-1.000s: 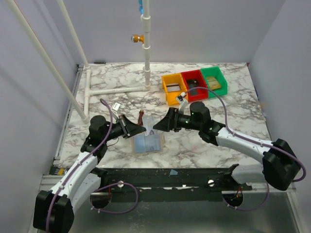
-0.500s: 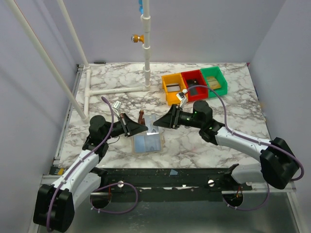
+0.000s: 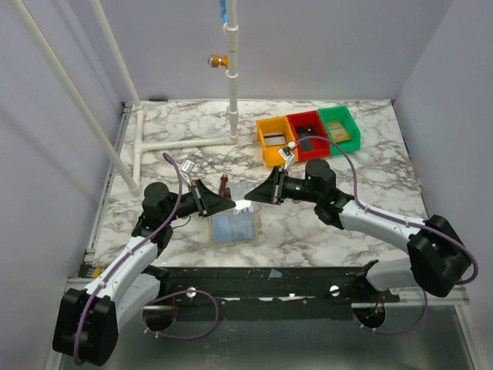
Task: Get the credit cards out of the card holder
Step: Place the credit card in the storage box.
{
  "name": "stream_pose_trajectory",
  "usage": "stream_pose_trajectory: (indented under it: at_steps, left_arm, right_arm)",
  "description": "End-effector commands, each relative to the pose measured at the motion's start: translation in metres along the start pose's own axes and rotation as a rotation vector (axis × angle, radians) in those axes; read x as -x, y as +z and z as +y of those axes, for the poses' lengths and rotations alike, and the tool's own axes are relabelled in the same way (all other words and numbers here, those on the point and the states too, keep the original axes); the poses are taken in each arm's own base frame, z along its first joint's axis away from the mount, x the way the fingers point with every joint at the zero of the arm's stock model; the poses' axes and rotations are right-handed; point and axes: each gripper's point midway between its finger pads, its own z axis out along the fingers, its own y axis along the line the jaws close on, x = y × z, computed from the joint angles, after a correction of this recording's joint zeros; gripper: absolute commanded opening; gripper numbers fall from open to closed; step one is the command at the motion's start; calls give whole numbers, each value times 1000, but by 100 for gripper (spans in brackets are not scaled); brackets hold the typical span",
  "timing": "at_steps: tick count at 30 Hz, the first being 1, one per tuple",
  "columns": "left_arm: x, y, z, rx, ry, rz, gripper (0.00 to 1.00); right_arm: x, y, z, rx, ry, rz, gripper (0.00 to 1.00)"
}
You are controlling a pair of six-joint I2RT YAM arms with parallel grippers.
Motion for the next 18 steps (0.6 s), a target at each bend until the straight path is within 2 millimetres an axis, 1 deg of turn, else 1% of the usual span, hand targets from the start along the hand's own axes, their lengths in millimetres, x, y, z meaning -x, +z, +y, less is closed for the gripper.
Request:
stream_pose_trajectory:
  at_steps: [1,2,4,5,13,18]
  left_arm:
    - [-8,0,1,-3,4,40,27]
    - [-8,0,3,3,3,37,31]
    - [-8,-1,4,12,7,34,43]
    - [-8,-1,4,13,9,33,45]
    - [-8,-2,7,27,9,20,62]
    - [-8,-3,6,29,20,11,65]
  right_arm:
    - [1,-3,-1,9,7,-3,1]
    - [1,-3,-1,6,7,-5,1]
    - [1,-4,-2,1,8,-11,1]
    - [2,-5,-2,-3,9,-17,1]
    - [8,-8,-6,-21,21,-43,1]
    - [13,-11,-8,-42,30,-64,1]
